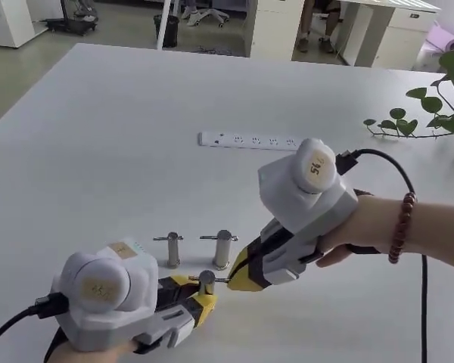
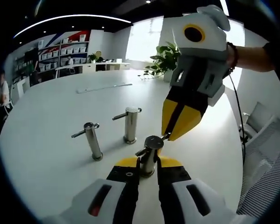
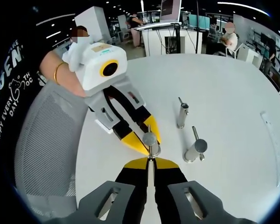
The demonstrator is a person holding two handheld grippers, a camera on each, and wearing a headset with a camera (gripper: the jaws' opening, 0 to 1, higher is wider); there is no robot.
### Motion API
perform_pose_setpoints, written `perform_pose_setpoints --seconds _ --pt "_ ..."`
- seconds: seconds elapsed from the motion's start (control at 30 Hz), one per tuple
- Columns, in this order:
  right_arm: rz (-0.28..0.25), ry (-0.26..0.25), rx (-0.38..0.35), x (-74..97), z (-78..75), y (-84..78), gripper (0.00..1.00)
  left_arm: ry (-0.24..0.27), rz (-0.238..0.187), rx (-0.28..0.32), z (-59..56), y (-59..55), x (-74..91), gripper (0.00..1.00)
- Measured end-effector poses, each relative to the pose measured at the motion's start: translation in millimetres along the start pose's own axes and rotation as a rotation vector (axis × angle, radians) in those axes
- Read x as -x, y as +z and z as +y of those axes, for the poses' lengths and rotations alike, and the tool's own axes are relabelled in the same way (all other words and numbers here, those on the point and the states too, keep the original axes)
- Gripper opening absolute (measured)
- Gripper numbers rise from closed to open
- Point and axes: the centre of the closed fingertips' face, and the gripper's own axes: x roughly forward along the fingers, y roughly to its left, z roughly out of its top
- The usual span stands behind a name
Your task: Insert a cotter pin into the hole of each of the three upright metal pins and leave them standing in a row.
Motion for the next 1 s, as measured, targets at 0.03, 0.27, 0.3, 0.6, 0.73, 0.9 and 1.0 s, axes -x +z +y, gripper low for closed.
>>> perform_pose_setpoints --seconds 0.03,0.27,0.3,0.6,0.73,0.9,1.0 --pt "-0.001 -0.002 0.001 -0.2 -0.1 0.9 0.00 0.000 -0.001 0.007 -0.1 0.0 0.0 0.13" --pt "0.001 -0.007 0.006 -1.8 0.4 3.3 0.00 0.003 -0.008 0.020 -0.4 -0.3 0.4 0.13" --pt "0.000 -0.006 0.010 -2.5 0.7 3.8 0.00 0.003 -0.009 0.022 -0.5 -0.3 0.6 0.13" --pt "-0.002 -0.007 0.052 -5.0 1.1 5.1 0.00 0.003 -0.011 0.022 -1.1 -0.6 1.0 0.13" --pt "-0.004 -0.008 0.059 -4.9 1.3 4.6 0.00 0.003 -0.009 0.024 -1.2 -0.5 1.0 0.13" --pt "-0.031 -0.008 0.053 -5.0 1.4 7.2 0.00 -0.003 -0.005 0.028 -0.8 -0.1 0.9 0.13" --pt "-0.046 -0.013 0.046 -4.7 0.9 9.5 0.01 -0.003 -0.009 0.026 -0.6 1.5 1.4 0.16"
